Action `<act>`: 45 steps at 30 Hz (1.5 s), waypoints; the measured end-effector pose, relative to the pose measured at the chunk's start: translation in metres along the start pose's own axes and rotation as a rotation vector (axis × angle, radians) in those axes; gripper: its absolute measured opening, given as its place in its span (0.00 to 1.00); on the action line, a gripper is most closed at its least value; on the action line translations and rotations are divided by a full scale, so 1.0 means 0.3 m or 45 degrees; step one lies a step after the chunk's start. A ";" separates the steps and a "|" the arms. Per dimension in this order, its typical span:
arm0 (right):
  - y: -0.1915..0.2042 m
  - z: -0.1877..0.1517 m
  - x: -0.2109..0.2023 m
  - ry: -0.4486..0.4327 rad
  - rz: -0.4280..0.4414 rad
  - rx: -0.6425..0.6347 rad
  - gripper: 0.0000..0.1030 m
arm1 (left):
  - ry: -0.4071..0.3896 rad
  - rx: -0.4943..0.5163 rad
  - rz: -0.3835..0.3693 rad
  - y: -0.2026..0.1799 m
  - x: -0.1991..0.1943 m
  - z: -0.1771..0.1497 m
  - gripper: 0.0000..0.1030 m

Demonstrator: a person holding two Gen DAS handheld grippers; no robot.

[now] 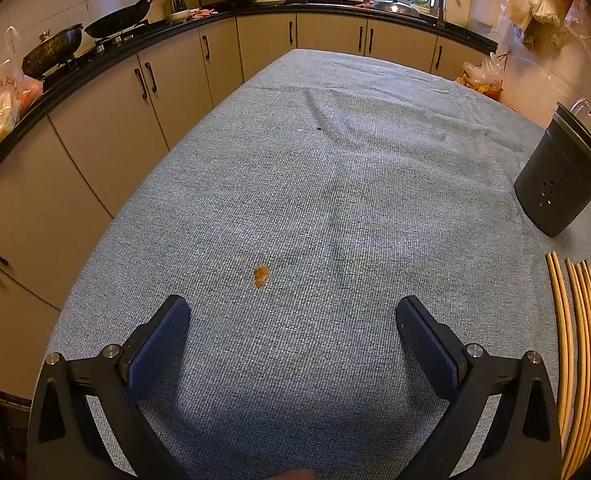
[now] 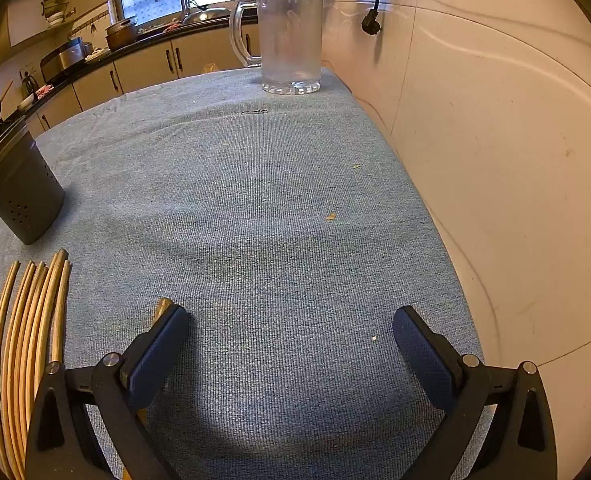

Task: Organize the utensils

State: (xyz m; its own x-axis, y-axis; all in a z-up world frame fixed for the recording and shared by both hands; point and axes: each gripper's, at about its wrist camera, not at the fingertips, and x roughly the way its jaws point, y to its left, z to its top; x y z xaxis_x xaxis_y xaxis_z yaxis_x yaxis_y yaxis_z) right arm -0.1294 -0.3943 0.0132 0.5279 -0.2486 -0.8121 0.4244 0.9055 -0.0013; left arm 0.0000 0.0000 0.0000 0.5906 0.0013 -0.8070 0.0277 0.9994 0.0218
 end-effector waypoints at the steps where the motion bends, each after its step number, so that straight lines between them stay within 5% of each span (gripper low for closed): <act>1: -0.001 0.000 0.000 -0.007 0.007 0.005 1.00 | 0.001 -0.001 -0.001 0.000 0.000 0.000 1.00; 24: -0.010 0.018 0.003 0.053 0.024 -0.017 1.00 | 0.004 -0.015 0.022 0.006 0.000 0.004 1.00; 29: -0.003 0.019 0.004 0.059 0.030 -0.036 0.99 | -0.068 -0.042 0.017 -0.013 -0.144 -0.024 1.00; 32: -0.011 0.005 -0.046 0.053 0.042 -0.041 0.86 | -0.196 -0.038 0.017 -0.024 -0.290 -0.039 1.00; 41: -0.054 -0.104 -0.520 -0.382 -0.033 -0.103 0.86 | -0.503 0.001 0.030 -0.055 -0.644 -0.117 1.00; 45: -0.114 -0.183 -0.766 -0.603 -0.235 -0.190 0.86 | -0.553 -0.002 0.004 -0.065 -0.758 -0.158 1.00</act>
State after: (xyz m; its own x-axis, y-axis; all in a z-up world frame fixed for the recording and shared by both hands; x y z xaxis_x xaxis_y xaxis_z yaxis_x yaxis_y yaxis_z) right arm -0.3056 -0.3492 0.1678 0.7435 -0.5051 -0.4382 0.4502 0.8627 -0.2305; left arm -0.1731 -0.0181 0.1551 0.8750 -0.0103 -0.4839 0.0242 0.9995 0.0226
